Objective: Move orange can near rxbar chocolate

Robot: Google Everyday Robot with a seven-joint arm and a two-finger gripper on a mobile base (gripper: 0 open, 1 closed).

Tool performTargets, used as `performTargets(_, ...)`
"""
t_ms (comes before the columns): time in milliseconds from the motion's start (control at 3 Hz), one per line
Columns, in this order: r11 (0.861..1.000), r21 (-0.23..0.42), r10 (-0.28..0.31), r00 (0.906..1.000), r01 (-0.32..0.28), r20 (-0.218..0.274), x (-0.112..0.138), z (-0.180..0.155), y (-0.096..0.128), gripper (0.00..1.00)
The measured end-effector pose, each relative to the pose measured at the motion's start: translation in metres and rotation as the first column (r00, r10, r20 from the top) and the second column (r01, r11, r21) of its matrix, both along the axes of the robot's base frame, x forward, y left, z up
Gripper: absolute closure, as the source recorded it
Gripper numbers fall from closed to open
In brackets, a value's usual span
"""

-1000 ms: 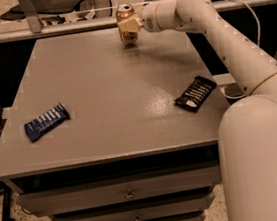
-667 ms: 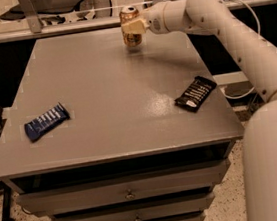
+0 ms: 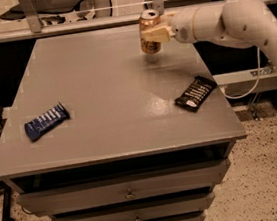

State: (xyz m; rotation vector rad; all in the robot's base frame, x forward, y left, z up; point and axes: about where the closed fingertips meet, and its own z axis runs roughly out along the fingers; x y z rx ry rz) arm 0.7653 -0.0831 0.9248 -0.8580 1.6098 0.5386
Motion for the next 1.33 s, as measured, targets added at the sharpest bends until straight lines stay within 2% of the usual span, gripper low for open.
performTargets(667, 0.995, -0.045, -0.090, 0.9959, 0.090, -0.003, -0.048, -0.009, -0.078, 1.00)
performTargets(1000, 0.992, -0.058, -0.112, 0.9935, 0.111, -0.017, -0.066, -0.013, -0.101, 1.00)
performTargets(1333, 0.992, -0.061, -0.111, 0.9930, 0.108, -0.042, -0.080, -0.018, -0.108, 1.00)
